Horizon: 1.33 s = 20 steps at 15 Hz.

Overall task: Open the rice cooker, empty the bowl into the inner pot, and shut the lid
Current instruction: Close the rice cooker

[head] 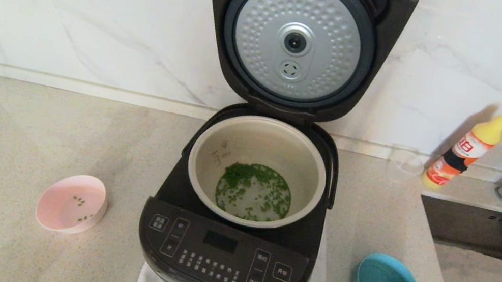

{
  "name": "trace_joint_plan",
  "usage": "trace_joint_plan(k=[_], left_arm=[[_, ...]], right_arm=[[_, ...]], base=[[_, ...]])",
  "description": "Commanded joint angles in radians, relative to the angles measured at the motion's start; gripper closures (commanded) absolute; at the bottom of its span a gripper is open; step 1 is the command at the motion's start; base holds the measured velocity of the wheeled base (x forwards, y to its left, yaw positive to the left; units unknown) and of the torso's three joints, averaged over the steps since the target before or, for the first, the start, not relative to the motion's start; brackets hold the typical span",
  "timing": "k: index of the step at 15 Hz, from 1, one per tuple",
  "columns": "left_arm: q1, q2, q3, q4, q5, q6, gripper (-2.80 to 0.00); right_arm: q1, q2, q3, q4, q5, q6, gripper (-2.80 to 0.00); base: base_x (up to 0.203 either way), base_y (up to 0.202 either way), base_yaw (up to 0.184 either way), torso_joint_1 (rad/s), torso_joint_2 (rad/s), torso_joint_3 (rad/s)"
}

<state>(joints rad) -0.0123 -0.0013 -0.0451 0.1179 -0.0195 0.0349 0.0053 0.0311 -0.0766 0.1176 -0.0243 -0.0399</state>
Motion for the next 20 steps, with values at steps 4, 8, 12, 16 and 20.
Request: trace_joint_plan(k=[4, 8, 12, 16, 20], left_arm=[[0.000, 0.000, 0.000, 0.000, 0.000, -0.001, 0.00], [0.000, 0.000, 0.001, 0.002, -0.001, 0.011, 0.00], [0.000, 0.000, 0.000, 0.005, -0.001, 0.011, 0.00], [0.000, 0.072, -0.195, 0.030, -0.010, -0.025, 0.00], [-0.003, 0.450, -0.343, -0.011, -0.065, -0.268, 0.00]], right_arm=[[-0.002, -0.033, 0.031, -0.004, 0.041, 0.035, 0.00], [-0.002, -0.033, 0.031, -0.003, 0.041, 0.037, 0.00], [-0.002, -0.033, 0.031, -0.003, 0.040, 0.037, 0.00], [-0.002, -0.032, 0.031, -0.003, 0.040, 0.037, 0.00], [-0.002, -0.033, 0.031, -0.003, 0.040, 0.037, 0.00]], base=[[0.000, 0.000, 0.000, 0.000, 0.00, 0.000], [0.000, 0.000, 0.000, 0.000, 0.00, 0.000], [0.000, 0.000, 0.000, 0.000, 0.00, 0.000], [0.000, 0.000, 0.000, 0.000, 0.00, 0.000], [0.000, 0.000, 0.000, 0.000, 0.00, 0.000]])
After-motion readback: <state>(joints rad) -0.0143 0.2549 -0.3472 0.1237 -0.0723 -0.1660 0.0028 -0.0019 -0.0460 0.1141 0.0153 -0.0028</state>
